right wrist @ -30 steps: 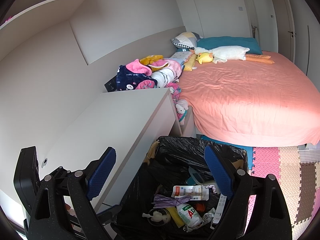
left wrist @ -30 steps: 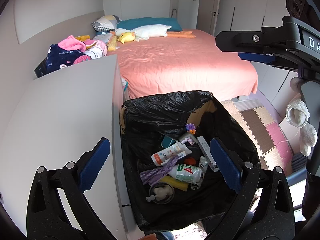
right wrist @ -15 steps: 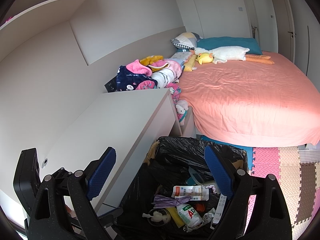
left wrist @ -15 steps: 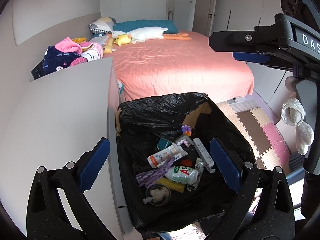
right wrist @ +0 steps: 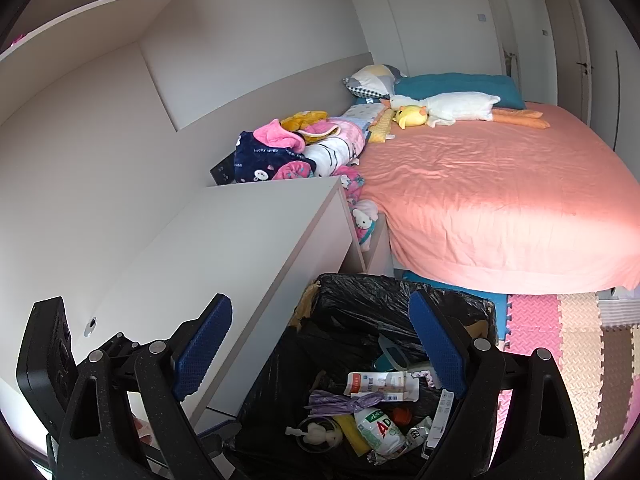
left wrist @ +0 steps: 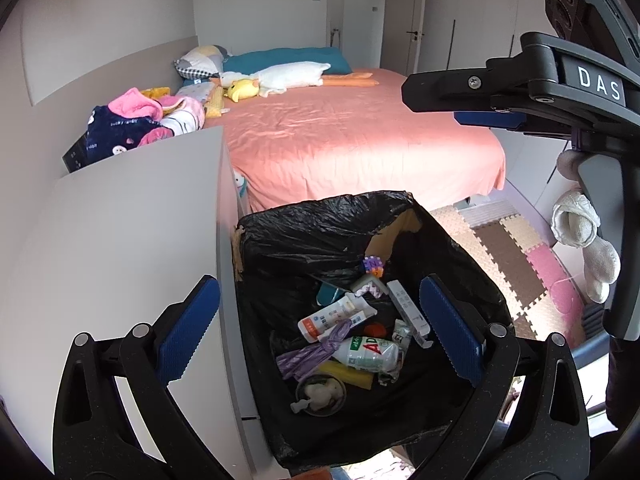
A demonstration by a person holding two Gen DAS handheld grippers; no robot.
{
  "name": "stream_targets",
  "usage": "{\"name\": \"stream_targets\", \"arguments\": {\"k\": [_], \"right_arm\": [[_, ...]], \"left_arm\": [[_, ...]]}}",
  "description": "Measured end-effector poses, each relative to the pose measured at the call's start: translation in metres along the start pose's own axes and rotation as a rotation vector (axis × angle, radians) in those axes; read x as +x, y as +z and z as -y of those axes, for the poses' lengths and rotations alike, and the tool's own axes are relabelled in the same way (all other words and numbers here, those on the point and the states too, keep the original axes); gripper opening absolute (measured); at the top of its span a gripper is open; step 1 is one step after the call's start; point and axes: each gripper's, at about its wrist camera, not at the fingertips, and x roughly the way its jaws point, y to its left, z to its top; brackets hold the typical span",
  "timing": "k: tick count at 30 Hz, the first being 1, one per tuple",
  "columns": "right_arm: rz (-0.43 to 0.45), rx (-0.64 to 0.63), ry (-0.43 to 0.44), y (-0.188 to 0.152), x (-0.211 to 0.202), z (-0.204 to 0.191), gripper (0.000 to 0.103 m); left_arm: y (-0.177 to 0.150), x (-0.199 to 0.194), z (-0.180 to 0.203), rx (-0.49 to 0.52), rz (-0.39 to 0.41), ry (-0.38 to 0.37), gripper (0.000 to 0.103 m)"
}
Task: Collect trash
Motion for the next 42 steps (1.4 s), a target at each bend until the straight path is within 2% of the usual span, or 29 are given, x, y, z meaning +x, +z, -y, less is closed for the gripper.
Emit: {"name": "stream_targets", "arguments": {"k": [42], "right_arm": [[-0.001, 0.005, 0.003, -0.0025, -0.0001, 0.0044, 0.09]], "left_arm": [[-0.0022, 0.0035, -0.0001, -0.006, -0.019, 0.003, 0.097]]}}
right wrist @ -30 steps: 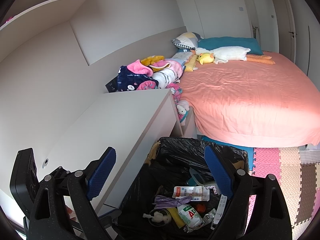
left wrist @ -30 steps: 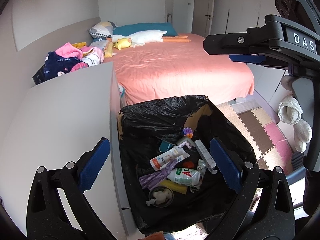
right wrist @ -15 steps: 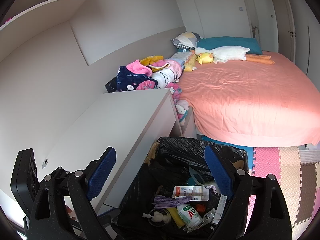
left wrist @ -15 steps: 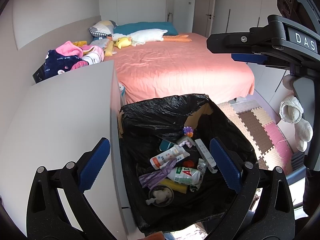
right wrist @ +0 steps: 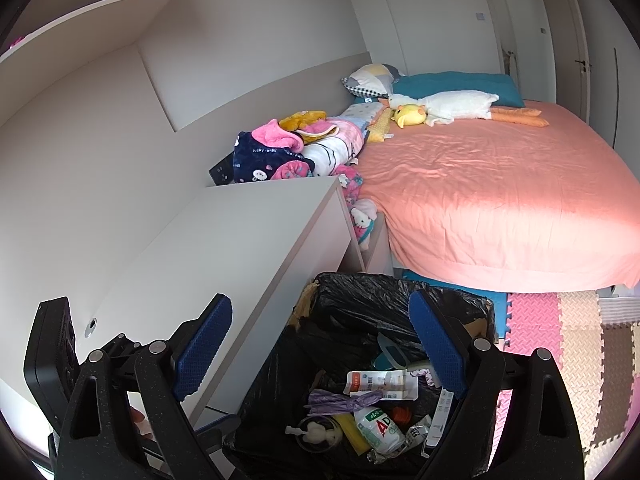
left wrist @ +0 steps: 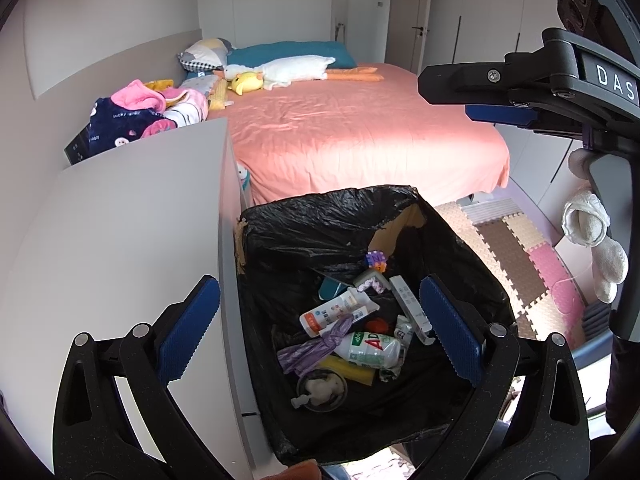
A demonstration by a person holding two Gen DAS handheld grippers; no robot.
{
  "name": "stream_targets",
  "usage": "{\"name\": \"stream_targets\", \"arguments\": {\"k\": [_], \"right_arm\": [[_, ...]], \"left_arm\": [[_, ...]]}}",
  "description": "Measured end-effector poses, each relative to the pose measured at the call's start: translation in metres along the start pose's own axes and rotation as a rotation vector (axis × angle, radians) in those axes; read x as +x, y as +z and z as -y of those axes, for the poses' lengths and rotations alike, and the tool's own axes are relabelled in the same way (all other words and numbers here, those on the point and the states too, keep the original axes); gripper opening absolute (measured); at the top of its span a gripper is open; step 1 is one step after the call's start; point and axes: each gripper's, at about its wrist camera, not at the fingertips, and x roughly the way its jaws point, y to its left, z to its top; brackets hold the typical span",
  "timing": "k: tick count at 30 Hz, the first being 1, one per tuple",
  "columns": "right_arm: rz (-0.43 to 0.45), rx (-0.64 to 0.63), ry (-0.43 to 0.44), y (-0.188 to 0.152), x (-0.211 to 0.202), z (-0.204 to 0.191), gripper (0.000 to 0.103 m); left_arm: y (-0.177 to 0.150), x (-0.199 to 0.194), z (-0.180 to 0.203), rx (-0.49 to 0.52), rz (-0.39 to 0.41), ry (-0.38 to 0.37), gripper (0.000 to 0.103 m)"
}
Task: Collect trash
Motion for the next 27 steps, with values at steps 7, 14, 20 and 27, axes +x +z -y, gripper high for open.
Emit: {"name": "stream_targets", "arguments": {"k": [7, 14, 20, 27], "right_arm": [[0.0, 0.003, -0.001, -0.0001, 0.0005, 0.0004, 0.09], [0.0, 0.004, -0.001, -0.0006, 0.0008, -0.0002, 0.09], [0.0, 0.004, -0.002, -0.0005, 0.0008, 0.0005, 0.09], [0.0, 0.004, -0.001, -0.0006, 0.0005, 0.001, 0.09]], "left_arm": [[-0.0006, -0.003, 0.0013, 0.008, 0.025, -0.003, 0.097], [-0.0002, -0.0045, 0.0051, 0.025, 0.03, 0.003, 0.097], [0.0008, -0.0025, 0.0066, 0.03, 0.018, 0.009, 0.097], [0.0005, -0.0009, 0.0062, 0.028, 0.012, 0.013, 0.097]]}}
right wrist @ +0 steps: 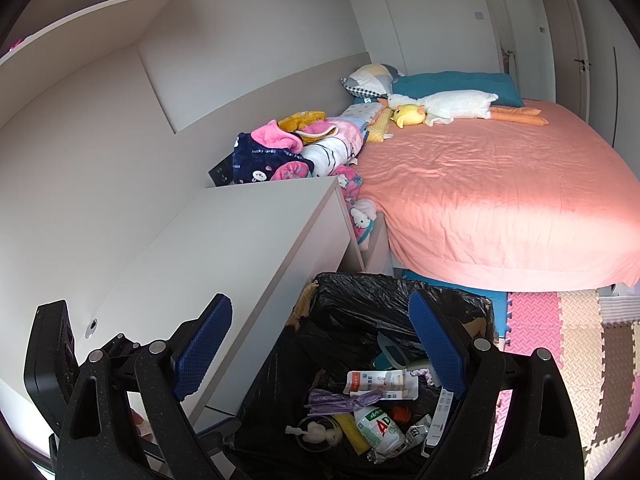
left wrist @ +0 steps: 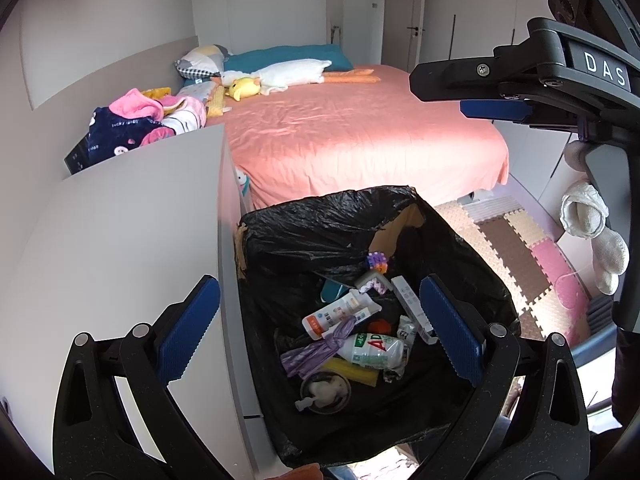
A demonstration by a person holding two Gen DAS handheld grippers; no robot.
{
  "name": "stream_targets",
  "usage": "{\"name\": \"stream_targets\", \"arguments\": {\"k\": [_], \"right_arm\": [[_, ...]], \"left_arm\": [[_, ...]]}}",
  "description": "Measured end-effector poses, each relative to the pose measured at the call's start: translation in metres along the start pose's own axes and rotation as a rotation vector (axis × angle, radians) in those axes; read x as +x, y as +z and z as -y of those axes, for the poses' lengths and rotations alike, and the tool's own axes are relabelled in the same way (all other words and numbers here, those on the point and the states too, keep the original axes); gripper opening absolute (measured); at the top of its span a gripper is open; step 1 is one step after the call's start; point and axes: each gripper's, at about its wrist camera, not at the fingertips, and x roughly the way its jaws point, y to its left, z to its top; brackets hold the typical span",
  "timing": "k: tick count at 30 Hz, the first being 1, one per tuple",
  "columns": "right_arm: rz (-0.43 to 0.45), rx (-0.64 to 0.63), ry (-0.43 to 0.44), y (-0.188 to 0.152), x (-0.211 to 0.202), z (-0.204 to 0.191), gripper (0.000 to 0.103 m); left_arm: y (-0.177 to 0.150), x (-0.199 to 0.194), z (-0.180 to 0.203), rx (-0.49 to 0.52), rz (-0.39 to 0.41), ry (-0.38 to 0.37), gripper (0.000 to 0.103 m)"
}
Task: Collect trash
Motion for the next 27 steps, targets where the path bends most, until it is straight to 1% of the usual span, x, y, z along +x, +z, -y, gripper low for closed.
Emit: {"name": "stream_targets", "arguments": {"k": [4, 27], "right_arm": [[0.0, 0.0, 0.001, -0.0001, 0.0, 0.0001, 0.09], [0.001, 0.001, 0.002, 0.0002, -0.0004, 0.0009, 0.09]], "left_arm": [[-0.0001, 0.0008, -0.0019, -0.016, -0.008, -0.002, 0.097], [-0.0003, 0.0005, 0.0, -0.003, -0.011, 0.0, 0.097]]}}
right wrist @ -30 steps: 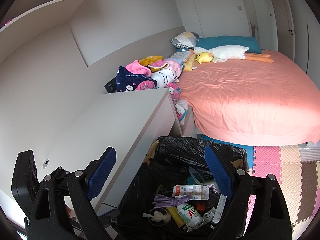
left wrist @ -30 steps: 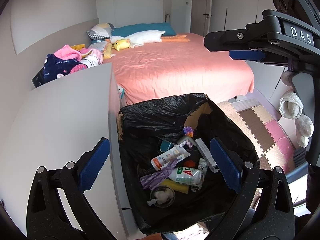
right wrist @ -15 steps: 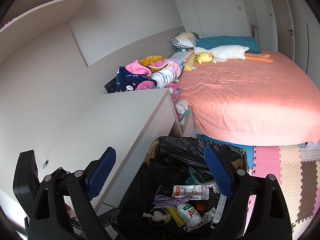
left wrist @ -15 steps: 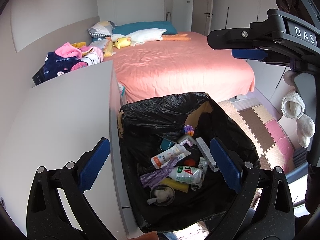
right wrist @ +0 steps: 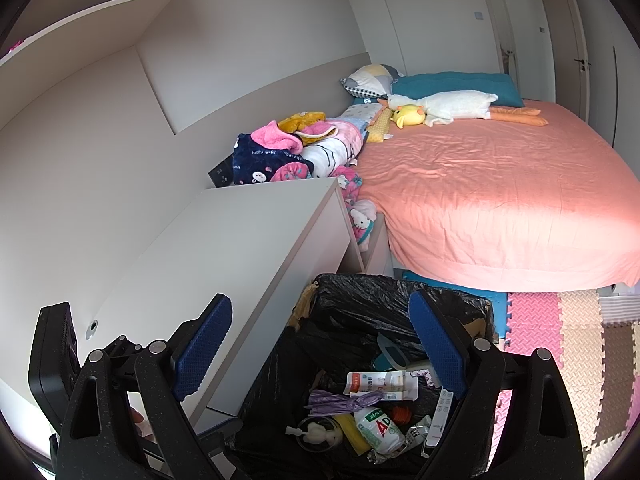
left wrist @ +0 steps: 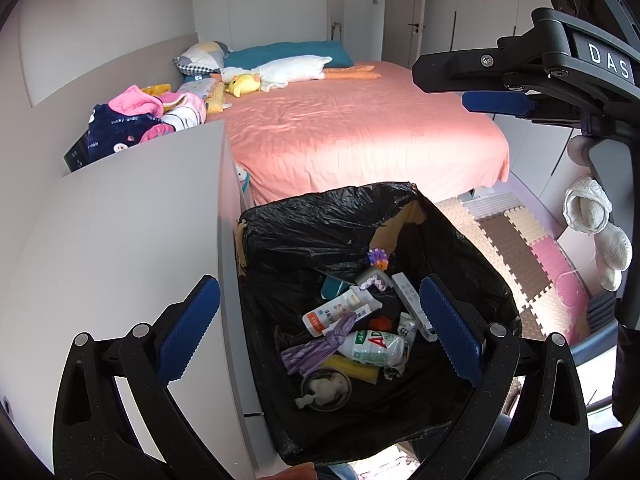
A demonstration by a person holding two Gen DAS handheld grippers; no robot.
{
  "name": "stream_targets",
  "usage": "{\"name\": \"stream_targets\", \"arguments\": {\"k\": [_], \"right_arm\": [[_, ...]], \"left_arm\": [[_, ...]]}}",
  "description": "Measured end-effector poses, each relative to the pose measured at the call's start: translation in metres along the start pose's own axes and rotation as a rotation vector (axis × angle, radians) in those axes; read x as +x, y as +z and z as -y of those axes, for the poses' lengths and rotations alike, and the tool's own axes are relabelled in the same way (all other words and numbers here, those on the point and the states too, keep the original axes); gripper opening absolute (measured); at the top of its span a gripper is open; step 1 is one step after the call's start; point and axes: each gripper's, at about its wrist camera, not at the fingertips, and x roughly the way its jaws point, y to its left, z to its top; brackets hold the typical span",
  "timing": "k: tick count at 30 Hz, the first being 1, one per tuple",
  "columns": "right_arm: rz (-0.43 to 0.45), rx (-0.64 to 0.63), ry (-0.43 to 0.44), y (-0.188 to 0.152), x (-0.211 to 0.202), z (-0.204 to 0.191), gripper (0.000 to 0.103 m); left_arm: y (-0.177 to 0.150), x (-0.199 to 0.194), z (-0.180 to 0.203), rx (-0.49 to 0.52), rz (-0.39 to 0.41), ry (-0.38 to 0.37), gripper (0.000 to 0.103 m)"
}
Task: Collect trash
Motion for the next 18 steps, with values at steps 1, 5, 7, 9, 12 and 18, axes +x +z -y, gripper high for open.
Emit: {"name": "stream_targets", "arguments": {"k": [1, 5, 7, 9, 12, 18], "right_arm": [[0.0, 0.0, 0.0, 0.0, 0.0, 0.0, 0.09], [0.0, 0.0, 0.0, 0.0, 0.0, 0.0, 0.09], [0.0, 0.0, 0.0, 0.0, 0.0, 0.0, 0.09], [0.0, -0.001, 0.0, 0.0, 0.0, 0.0, 0.09], [-0.001, -0.002, 0.0, 0.001, 0.0, 0.0, 0.09], [0.0, -0.001, 0.002, 0.001, 0.0, -0.001, 0.09]], "left_arm": [[0.0, 0.0, 0.0, 0.001, 0.0, 0.0, 0.097], [-0.001, 0.0, 0.0, -0.001, 0.005, -0.009, 0.097], [-0.001, -0.003, -0.001, -0.01, 0.024, -0.029, 0.097], [-0.001, -0.004, -0.003, -0.03, 0.036, -0.04, 0.097], [-0.001, -0.003, -0.007, -0.06, 0.027, -0.008, 0.097], [-0.002, -0.001, -0.012, -0.059, 0.014, -0.001, 0.097]]}}
